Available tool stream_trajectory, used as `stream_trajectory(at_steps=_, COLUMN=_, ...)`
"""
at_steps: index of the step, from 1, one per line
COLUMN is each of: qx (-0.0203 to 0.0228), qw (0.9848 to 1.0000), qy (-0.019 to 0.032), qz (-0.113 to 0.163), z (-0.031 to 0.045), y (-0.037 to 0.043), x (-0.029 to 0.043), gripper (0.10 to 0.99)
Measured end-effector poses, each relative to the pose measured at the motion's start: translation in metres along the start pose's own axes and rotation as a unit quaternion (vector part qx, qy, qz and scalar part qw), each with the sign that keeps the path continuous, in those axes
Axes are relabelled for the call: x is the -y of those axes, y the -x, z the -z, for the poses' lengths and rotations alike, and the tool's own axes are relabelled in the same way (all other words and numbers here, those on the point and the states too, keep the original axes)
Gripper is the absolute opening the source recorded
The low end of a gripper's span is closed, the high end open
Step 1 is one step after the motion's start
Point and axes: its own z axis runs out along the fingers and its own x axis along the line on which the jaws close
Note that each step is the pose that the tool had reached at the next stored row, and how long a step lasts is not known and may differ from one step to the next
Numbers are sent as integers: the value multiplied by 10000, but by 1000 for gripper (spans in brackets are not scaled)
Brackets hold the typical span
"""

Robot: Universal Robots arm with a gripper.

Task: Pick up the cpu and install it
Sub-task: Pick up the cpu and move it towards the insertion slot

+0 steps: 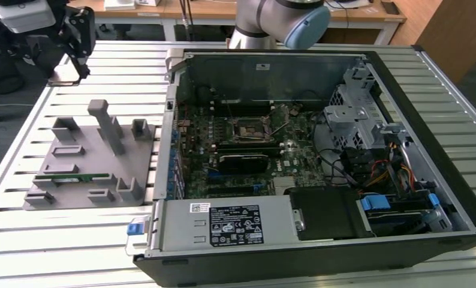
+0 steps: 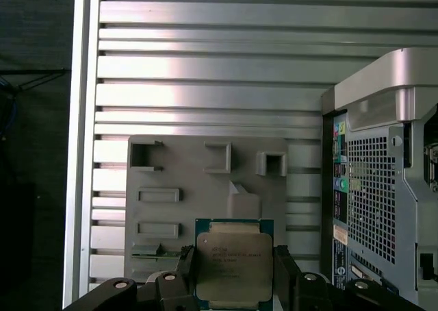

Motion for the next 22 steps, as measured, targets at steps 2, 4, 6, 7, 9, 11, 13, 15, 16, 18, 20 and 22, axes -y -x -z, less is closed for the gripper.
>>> stream_trajectory(at_steps=2, qx=0, qw=10000, qy=0, qz=0, z=-1, y=16, x=0, gripper=541)
stream_trajectory(at_steps=4, qx=0, qw=10000, qy=0, qz=0, z=-2, y=32, x=1, gripper=541)
stream_trajectory(at_steps=6, qx=0, qw=10000, qy=0, qz=0, z=-3, y=49, x=1, gripper=541)
stream_trajectory(at_steps=7, qx=0, qw=10000, qy=0, qz=0, z=-3, y=56, x=0, gripper=541)
stream_trajectory(at_steps=9, qx=0, qw=10000, qy=0, qz=0, z=-4, y=71, x=1, gripper=541)
stream_trajectory(at_steps=11, qx=0, qw=10000, qy=0, qz=0, z=-5, y=85, x=1, gripper=541)
stream_trajectory(at_steps=13, qx=0, qw=10000, qy=0, qz=0, z=-6, y=98, x=1, gripper=541)
stream_trajectory(at_steps=15, qx=0, qw=10000, qy=0, qz=0, z=-7, y=109, x=1, gripper=541)
stream_trajectory(at_steps=16, qx=0, qw=10000, qy=0, qz=0, z=-6, y=116, x=1, gripper=541)
stream_trajectory(at_steps=18, qx=0, qw=10000, qy=0, qz=0, z=-7, y=127, x=1, gripper=541)
stream_trajectory(at_steps=20, qx=0, qw=10000, qy=0, qz=0, z=-7, y=138, x=1, gripper=541)
stream_trajectory(at_steps=22, qx=0, qw=10000, qy=0, qz=0, z=-8, y=148, x=1, gripper=541)
